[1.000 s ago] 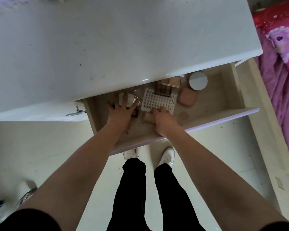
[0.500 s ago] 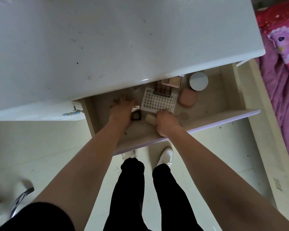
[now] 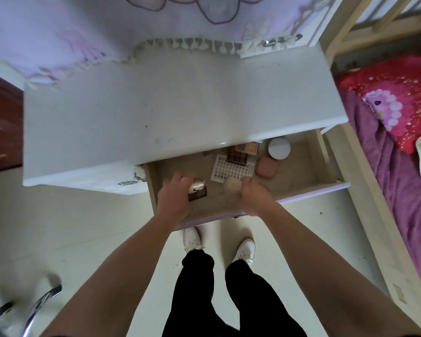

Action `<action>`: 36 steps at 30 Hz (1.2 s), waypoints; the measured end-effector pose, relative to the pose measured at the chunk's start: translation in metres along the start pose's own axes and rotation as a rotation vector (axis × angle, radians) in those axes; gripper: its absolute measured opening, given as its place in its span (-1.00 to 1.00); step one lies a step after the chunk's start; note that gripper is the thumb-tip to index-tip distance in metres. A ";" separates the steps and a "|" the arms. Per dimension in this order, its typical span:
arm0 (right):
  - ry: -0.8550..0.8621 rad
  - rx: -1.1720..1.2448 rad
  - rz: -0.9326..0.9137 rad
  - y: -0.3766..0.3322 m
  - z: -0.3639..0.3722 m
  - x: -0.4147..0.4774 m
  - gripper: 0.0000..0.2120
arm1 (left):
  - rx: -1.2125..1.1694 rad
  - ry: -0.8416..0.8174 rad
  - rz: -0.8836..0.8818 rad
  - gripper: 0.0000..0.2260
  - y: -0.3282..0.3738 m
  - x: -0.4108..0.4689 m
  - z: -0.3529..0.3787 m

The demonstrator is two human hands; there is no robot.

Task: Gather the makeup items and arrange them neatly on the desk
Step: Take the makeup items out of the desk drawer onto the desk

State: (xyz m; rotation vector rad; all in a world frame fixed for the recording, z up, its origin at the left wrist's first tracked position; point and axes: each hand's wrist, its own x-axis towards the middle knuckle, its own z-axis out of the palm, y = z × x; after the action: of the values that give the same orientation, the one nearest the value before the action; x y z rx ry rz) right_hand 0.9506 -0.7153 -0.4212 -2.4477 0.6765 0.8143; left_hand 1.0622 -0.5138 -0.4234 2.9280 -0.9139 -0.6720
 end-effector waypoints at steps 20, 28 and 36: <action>0.274 0.205 -0.203 -0.205 -0.125 0.066 -0.64 | -0.069 0.165 -0.150 -0.43 -0.167 0.063 -0.180; 0.238 0.268 -0.093 -0.298 -0.109 0.156 -0.64 | -0.137 0.065 -0.145 -0.37 -0.253 0.164 -0.186; 0.197 0.353 -0.076 -0.362 -0.120 0.194 -0.41 | -0.081 0.059 -0.211 -0.28 -0.303 0.191 -0.177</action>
State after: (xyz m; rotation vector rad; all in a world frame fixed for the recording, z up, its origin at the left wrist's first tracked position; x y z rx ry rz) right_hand 1.3465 -0.5633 -0.3615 -2.2295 0.7237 0.3874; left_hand 1.4385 -0.3873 -0.3764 2.9796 -0.5642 -0.6086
